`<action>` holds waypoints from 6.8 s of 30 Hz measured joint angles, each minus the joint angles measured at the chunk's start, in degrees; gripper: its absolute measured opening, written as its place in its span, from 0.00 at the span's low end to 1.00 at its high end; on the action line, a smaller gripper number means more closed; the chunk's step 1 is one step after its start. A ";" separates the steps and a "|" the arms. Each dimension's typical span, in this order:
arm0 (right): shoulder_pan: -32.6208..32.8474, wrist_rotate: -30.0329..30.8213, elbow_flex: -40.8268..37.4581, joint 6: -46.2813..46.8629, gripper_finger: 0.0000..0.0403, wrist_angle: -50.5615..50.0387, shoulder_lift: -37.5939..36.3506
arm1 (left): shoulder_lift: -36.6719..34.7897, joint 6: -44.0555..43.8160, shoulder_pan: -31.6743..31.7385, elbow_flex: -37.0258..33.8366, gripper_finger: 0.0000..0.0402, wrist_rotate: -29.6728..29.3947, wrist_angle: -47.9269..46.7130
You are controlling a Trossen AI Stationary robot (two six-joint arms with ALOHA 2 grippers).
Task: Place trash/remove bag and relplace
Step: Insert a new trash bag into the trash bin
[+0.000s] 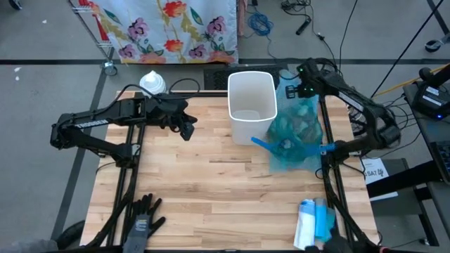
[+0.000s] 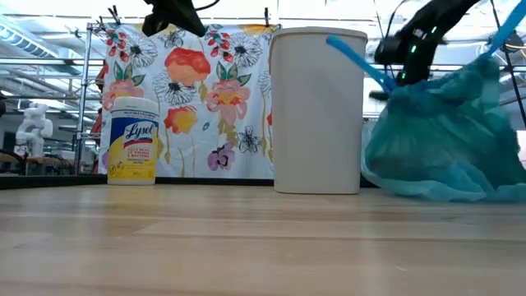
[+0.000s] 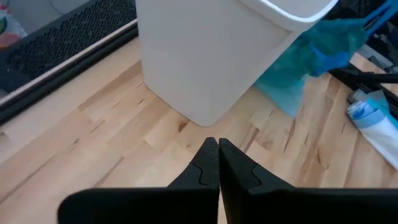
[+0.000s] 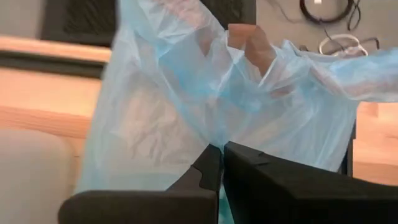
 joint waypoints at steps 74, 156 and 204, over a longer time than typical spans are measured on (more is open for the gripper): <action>32.27 -17.40 57.74 2.80 0.00 84.33 18.99 | -0.01 12.15 5.45 0.02 0.00 0.44 1.19; 52.06 33.41 70.98 -53.56 0.00 24.51 16.77 | 9.74 22.22 8.80 2.20 0.00 19.55 34.29; 55.85 20.74 70.71 -33.58 0.00 -7.43 14.09 | 25.79 12.67 6.02 18.62 0.04 17.93 39.22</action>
